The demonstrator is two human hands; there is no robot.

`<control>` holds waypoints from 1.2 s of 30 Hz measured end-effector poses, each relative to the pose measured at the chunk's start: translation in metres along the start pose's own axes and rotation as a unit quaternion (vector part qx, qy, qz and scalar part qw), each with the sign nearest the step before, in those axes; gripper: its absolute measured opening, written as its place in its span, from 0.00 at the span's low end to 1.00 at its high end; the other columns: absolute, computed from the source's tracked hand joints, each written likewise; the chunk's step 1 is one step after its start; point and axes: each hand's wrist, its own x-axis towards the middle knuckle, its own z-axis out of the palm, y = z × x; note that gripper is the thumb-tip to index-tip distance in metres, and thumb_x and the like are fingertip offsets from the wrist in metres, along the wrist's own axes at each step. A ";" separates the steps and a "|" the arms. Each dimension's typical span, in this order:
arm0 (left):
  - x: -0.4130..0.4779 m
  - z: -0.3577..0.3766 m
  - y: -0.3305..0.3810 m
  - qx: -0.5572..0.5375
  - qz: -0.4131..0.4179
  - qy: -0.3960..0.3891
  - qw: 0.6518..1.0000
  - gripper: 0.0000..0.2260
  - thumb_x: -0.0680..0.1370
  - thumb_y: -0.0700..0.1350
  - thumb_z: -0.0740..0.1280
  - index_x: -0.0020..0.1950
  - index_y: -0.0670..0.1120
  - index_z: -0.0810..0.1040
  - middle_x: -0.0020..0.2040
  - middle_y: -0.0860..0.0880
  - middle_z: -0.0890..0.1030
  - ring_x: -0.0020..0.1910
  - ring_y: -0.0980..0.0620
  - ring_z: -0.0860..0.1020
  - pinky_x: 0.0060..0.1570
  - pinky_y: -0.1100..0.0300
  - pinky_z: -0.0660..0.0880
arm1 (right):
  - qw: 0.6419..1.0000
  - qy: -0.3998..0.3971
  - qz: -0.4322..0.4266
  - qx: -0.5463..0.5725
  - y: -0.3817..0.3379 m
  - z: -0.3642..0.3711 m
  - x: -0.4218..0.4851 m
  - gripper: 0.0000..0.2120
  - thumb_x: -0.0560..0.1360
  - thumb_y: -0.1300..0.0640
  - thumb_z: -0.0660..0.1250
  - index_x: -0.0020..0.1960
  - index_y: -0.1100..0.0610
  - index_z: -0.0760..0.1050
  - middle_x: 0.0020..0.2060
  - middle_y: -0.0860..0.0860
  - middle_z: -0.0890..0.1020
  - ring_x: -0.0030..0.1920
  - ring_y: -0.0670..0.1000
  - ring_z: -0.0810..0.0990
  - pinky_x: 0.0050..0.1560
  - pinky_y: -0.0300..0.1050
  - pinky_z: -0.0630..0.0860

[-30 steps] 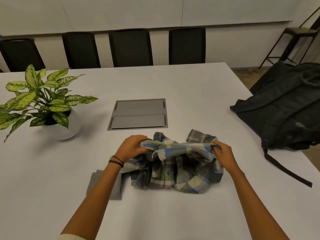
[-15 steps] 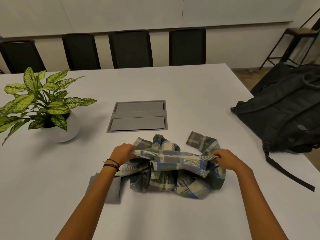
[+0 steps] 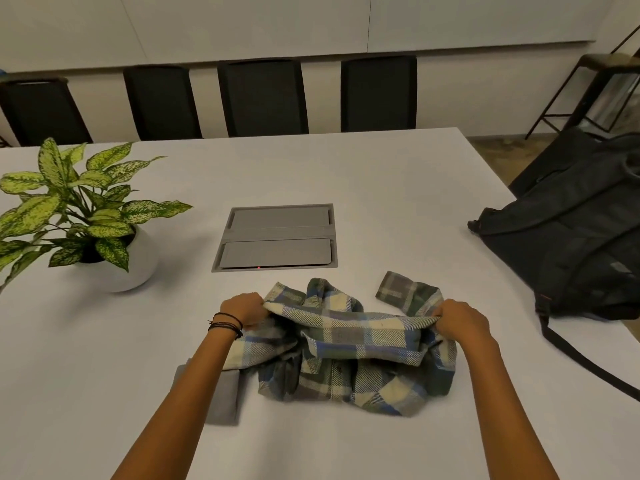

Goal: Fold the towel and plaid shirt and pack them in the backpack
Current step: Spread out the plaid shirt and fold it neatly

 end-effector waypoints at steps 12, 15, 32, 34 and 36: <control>0.025 -0.065 0.018 -0.419 0.067 -0.138 0.895 0.27 0.82 0.58 0.45 0.59 0.42 0.75 0.43 0.42 0.85 0.44 0.48 0.84 0.45 0.58 0.80 | 0.926 -0.102 0.018 0.363 -0.060 -0.058 0.039 0.06 0.78 0.66 0.53 0.47 0.65 0.68 0.33 0.58 0.76 0.32 0.55 0.77 0.30 0.45 0.78; 0.054 -0.090 0.010 -0.456 0.042 -0.181 0.871 0.31 0.81 0.60 0.43 0.63 0.37 0.72 0.44 0.41 0.84 0.47 0.46 0.82 0.48 0.54 0.79 | 0.881 -0.078 0.013 0.466 -0.079 -0.074 0.064 0.07 0.79 0.65 0.50 0.50 0.66 0.66 0.36 0.62 0.75 0.32 0.60 0.77 0.23 0.45 0.78; 0.031 -0.284 0.101 -0.691 0.270 0.299 0.600 0.15 0.83 0.46 0.50 0.60 0.42 0.72 0.48 0.52 0.78 0.46 0.60 0.77 0.43 0.69 0.75 | 0.681 0.452 -0.204 0.539 -0.153 -0.274 0.102 0.15 0.82 0.60 0.47 0.66 0.63 0.62 0.54 0.52 0.70 0.55 0.48 0.70 0.39 0.19 0.65; 0.024 -0.287 0.103 -0.700 0.285 0.322 0.570 0.13 0.84 0.44 0.49 0.58 0.43 0.72 0.48 0.52 0.77 0.45 0.61 0.76 0.44 0.71 0.75 | 0.667 0.465 -0.238 0.531 -0.146 -0.277 0.094 0.18 0.82 0.61 0.47 0.70 0.64 0.58 0.53 0.50 0.66 0.58 0.49 0.66 0.43 0.16 0.61; 0.019 -0.280 0.101 -0.698 0.294 0.327 0.565 0.16 0.83 0.44 0.50 0.63 0.39 0.71 0.51 0.49 0.77 0.48 0.58 0.76 0.50 0.68 0.76 | 0.672 0.461 -0.260 0.518 -0.138 -0.273 0.090 0.19 0.82 0.61 0.46 0.71 0.63 0.55 0.54 0.49 0.64 0.61 0.51 0.64 0.45 0.15 0.59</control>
